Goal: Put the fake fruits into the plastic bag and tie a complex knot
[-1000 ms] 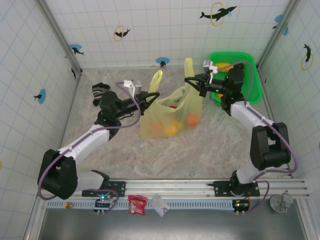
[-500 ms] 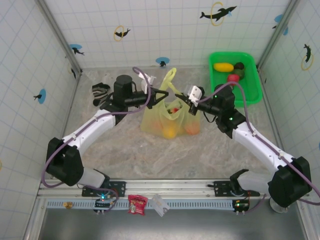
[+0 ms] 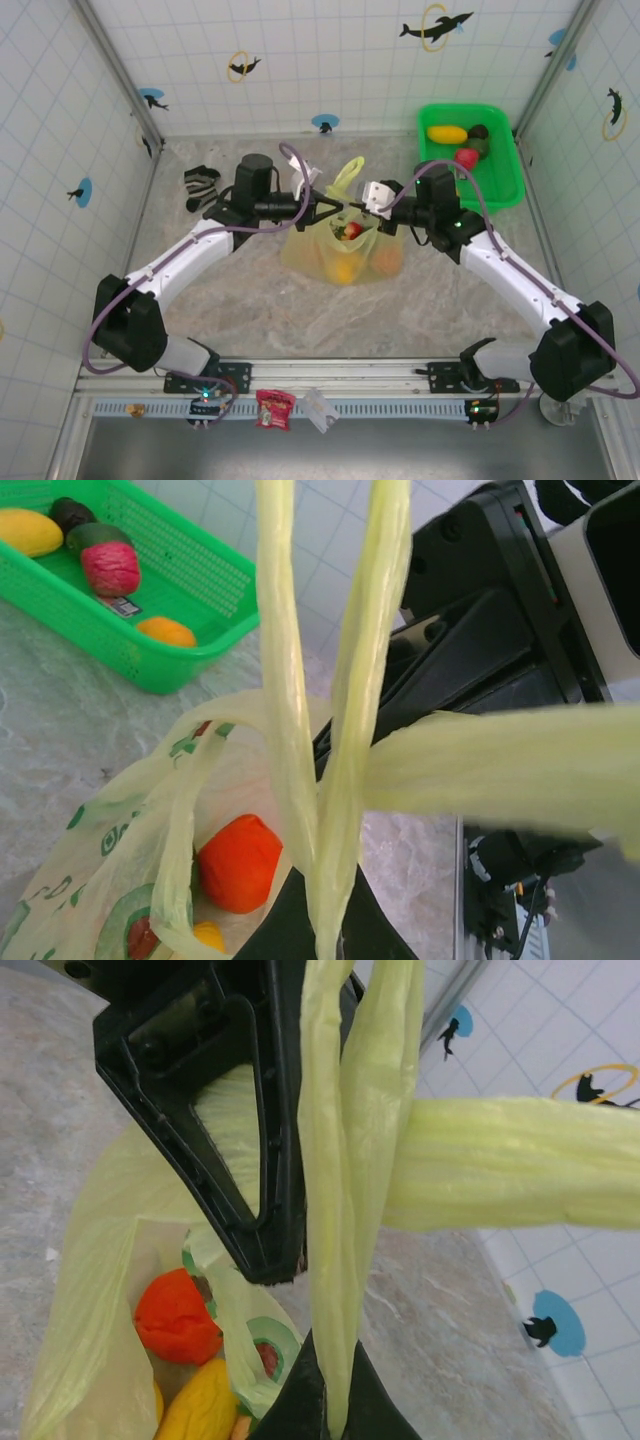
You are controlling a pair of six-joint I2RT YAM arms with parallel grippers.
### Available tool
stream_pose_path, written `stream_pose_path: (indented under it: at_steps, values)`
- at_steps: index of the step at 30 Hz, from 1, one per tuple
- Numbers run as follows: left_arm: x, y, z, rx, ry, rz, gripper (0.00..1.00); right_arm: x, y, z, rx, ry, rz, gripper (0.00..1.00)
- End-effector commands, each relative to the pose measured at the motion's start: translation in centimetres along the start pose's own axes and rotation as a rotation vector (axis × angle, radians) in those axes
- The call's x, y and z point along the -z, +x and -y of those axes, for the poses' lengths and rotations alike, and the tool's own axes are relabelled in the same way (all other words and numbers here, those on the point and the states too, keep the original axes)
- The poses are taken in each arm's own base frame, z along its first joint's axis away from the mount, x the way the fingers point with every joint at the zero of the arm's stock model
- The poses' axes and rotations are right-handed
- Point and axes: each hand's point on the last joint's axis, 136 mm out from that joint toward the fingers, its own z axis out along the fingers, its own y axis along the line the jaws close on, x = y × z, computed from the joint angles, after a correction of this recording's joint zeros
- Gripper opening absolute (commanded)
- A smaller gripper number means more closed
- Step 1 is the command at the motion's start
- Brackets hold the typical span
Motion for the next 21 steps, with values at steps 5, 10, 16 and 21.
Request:
stream_pose_path:
  at_steps: [5, 10, 16, 21]
  values:
    - [0.4, -1.2, 1.4, -0.118, 0.009, 0.012, 0.04, -0.2, -1.5, -0.6, -0.012, -0.09, 0.029, 0.0]
    - [0.6, -1.2, 1.8, -0.147, 0.005, 0.016, 0.18, -0.5, -0.9, -0.8, -0.025, -0.104, 0.012, 0.0]
    - [0.7, -1.3, 2.2, -0.17, 0.005, 0.023, 0.3, -0.8, -1.0, -1.3, -0.045, -0.136, 0.023, 0.0]
    - [0.5, -0.8, 2.6, -0.181, 0.023, 0.017, 0.36, -0.9, -0.8, -0.9, -0.053, -0.122, 0.009, 0.0]
